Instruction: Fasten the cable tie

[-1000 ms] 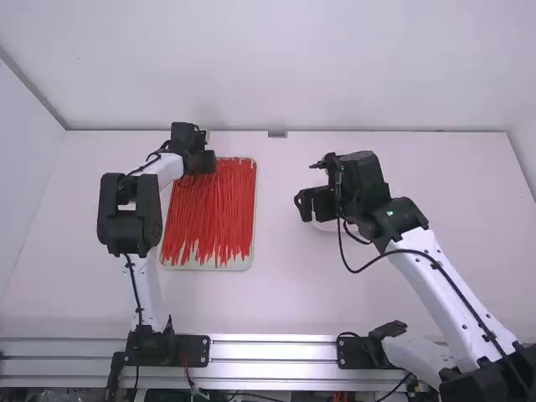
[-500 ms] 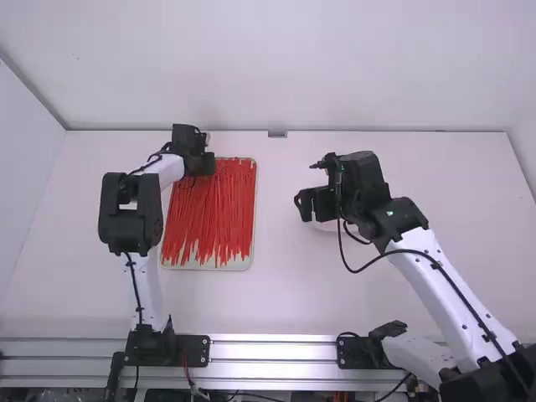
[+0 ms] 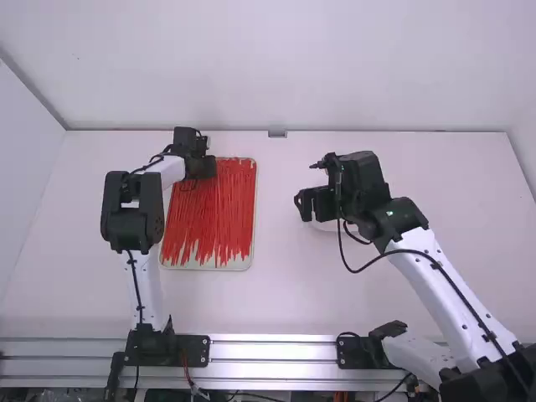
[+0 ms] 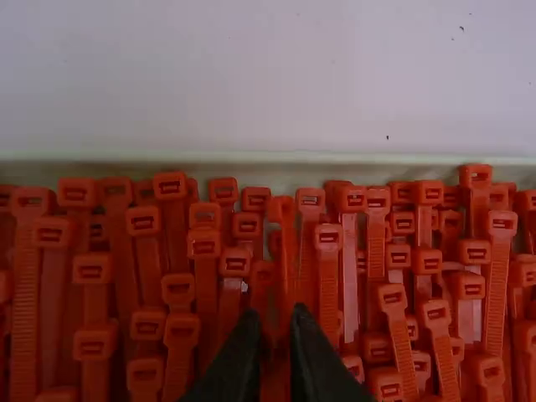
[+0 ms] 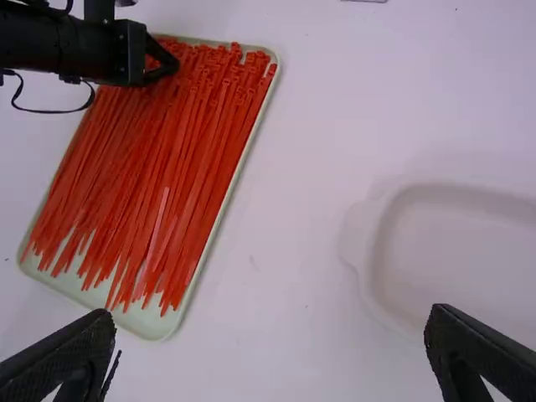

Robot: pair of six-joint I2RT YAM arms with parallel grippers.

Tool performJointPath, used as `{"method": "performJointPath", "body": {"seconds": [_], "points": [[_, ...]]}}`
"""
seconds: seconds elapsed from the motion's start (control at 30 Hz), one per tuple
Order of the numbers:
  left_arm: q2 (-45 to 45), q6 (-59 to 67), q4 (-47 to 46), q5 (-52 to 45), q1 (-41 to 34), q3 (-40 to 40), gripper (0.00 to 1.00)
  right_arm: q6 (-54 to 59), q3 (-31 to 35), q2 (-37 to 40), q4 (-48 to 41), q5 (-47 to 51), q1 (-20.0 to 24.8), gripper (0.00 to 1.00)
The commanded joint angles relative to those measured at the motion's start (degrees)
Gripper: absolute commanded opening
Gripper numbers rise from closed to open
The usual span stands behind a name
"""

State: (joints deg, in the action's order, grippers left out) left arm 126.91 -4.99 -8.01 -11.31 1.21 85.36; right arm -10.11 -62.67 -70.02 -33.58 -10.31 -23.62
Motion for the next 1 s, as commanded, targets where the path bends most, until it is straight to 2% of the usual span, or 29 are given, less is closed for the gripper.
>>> {"method": "performJointPath", "body": {"seconds": [0.0,0.57,0.97], "points": [[0.5,-0.4,-0.3,0.4,-0.5,-0.2,0.09,0.0,-1.1,-0.1,0.1,0.1,-0.1,0.98],[-2.1,-1.2,-9.2,0.2,-0.5,8.5,0.04,0.0,-1.1,-0.1,0.2,0.1,-0.1,0.99],[-13.9,-3.2,-12.4,0.3,-0.5,10.7,0.02,-1.5,-1.1,-0.1,1.4,-0.3,-0.1,0.98]]}}
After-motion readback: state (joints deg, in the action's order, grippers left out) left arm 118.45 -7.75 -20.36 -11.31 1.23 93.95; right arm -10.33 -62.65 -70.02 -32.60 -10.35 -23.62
